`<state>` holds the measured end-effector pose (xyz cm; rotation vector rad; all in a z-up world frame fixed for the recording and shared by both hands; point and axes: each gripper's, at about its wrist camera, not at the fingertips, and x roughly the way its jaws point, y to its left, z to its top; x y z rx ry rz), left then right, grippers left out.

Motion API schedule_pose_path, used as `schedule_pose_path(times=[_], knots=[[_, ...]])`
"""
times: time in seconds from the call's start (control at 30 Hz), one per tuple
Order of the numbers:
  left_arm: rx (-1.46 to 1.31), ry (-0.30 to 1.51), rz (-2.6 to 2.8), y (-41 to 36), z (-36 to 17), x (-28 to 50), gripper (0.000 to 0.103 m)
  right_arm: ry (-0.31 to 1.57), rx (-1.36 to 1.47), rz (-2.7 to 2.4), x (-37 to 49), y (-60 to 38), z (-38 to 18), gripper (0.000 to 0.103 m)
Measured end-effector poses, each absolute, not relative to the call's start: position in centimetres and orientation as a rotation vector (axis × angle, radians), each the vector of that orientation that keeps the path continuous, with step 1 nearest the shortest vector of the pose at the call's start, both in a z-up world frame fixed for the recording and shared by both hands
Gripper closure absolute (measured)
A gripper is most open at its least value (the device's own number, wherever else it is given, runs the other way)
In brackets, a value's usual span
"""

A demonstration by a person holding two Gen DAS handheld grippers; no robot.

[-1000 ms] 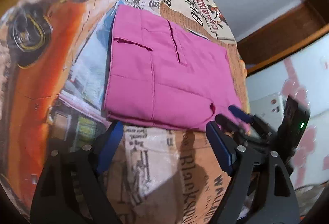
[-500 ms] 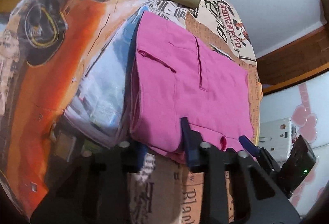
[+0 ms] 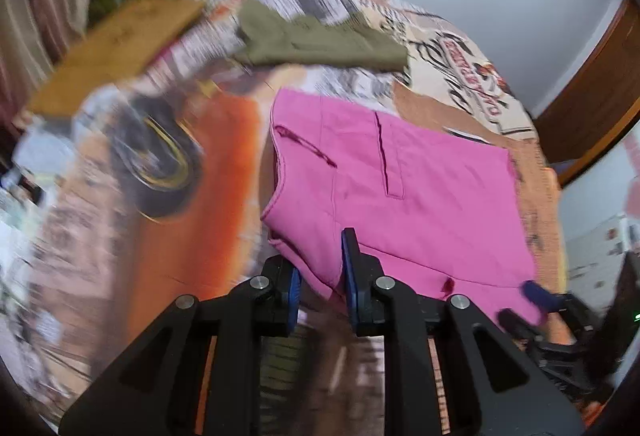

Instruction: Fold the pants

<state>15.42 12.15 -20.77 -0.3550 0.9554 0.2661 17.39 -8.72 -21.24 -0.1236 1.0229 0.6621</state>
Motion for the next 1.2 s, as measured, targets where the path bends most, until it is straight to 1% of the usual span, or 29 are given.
schedule_pose_path(times=[0.17, 0.3, 0.37, 0.7, 0.93, 1.07, 1.2], knots=[[-0.171, 0.89, 0.333, 11.0, -18.8, 14.9, 0.084, 1.017, -0.125, 0.66, 17.3, -8.5, -21.2, 0.038], [-0.008, 0.816, 0.308, 7.9, -16.6, 15.3, 0.085, 1.03, -0.094, 0.646, 17.5, -9.2, -21.4, 0.038], [0.016, 0.795, 0.248, 6.5, -15.6, 16.0, 0.085, 1.031, -0.089, 0.628, 17.5, -9.7, -21.4, 0.038], [-0.078, 0.791, -0.013, 2.1, -13.7, 19.4, 0.086, 1.059, -0.022, 0.586, 17.8, -11.5, -21.6, 0.038], [-0.054, 0.819, -0.107, -1.0, -14.2, 20.7, 0.086, 1.049, 0.024, 0.493, 18.2, -15.3, -21.0, 0.038], [-0.058, 0.838, -0.145, -2.1, -14.6, 21.5, 0.086, 1.085, 0.005, 0.442, 18.5, -16.9, -22.4, 0.038], [-0.05, 0.851, -0.166, -3.1, -14.9, 21.9, 0.087, 1.095, 0.048, 0.456, 18.7, -17.5, -23.0, 0.038]])
